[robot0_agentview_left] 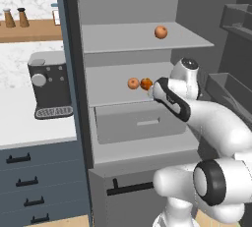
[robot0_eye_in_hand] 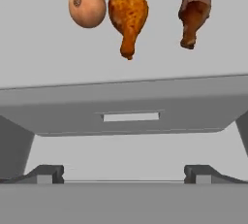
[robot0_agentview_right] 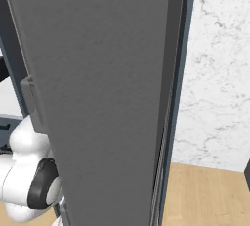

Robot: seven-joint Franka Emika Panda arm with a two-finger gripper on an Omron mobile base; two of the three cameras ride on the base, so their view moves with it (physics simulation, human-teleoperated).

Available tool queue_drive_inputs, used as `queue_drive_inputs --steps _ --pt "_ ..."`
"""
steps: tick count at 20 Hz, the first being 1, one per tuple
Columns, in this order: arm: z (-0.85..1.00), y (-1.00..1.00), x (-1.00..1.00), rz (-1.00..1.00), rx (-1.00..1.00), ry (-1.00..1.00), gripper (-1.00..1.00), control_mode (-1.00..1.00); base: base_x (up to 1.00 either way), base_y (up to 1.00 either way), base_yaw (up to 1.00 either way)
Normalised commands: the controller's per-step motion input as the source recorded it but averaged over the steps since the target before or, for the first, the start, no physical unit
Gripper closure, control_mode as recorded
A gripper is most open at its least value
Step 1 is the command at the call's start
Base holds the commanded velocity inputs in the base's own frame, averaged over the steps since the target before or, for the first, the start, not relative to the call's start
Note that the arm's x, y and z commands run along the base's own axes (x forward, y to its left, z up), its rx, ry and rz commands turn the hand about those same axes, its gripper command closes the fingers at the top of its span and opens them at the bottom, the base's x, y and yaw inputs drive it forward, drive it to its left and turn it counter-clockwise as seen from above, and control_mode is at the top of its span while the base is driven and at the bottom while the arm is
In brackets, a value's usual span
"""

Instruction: Place one onion and one chicken drumstick in each tupperware on the nearby counter, to pack two identical lunches.

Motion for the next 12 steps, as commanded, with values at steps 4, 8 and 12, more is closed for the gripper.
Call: queue_drive_inputs --steps 4,8,12 --pt "-0.12 0.02 0.56 0.0 0.0 0.0 -1.0 -1.0 0.0 0.0 0.0" --pt "-0.31 0.0 0.39 0.0 -0.05 0.0 -1.0 -1.0 0.0 0.0 0.0" --pt "-0.21 0.11 0.52 0.0 -0.04 0.0 -1.0 -1.0 0.0 0.0 0.0"
